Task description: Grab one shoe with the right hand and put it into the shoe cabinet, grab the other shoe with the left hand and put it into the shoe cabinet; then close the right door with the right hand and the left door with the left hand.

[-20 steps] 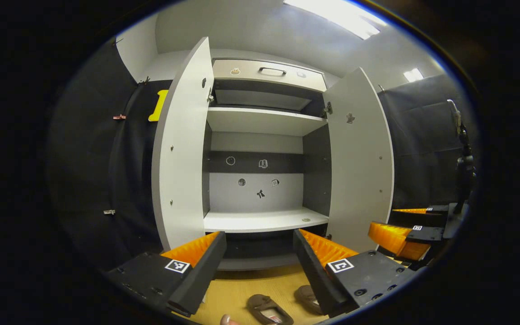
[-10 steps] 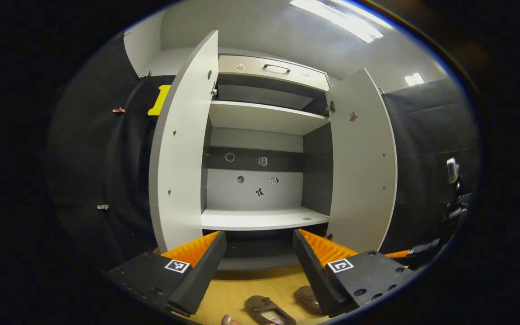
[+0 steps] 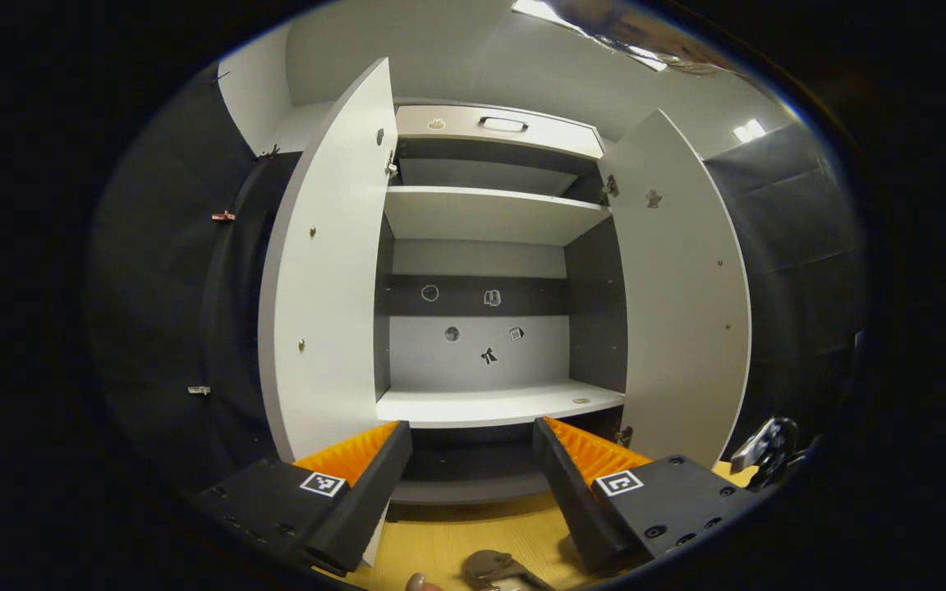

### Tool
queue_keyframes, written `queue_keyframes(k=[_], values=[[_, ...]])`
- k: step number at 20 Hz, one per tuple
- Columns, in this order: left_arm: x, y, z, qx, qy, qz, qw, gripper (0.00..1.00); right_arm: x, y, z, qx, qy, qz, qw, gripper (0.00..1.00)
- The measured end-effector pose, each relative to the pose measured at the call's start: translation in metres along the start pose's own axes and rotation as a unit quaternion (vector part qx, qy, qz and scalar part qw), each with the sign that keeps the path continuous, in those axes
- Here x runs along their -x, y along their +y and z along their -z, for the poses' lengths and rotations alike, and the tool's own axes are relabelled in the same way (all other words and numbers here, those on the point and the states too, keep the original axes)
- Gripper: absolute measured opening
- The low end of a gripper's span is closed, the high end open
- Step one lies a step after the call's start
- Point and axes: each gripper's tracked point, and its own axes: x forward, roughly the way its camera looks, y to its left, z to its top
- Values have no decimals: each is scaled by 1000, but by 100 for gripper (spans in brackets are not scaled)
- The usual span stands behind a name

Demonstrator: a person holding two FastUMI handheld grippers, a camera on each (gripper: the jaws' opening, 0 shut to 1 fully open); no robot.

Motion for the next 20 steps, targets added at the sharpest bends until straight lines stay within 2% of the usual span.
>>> queue_keyframes(k=[1,3,8,12,17,18,20], values=[[-1,-2,3,3,3,1,1000,95,-6,3,8,-5,10,-3,1000,73],[-1,-1,11,3,9,0,1000,95,-20,1,21,-5,23,-2,1000,57],[-6,6,33,3,31,-10,999,95,-58,2,45,12,54,1,998,62],[-9,16,50,-11,51,-21,998,95,-88,-1,45,34,51,8,998,59],[-13,24,61,0,64,-28,998,95,-130,-6,36,36,42,23,998,59],[-14,25,63,-1,66,-30,997,95,-129,-9,37,36,42,30,998,51],[-18,29,65,-7,68,-34,997,95,-130,-10,37,33,40,28,998,22]])
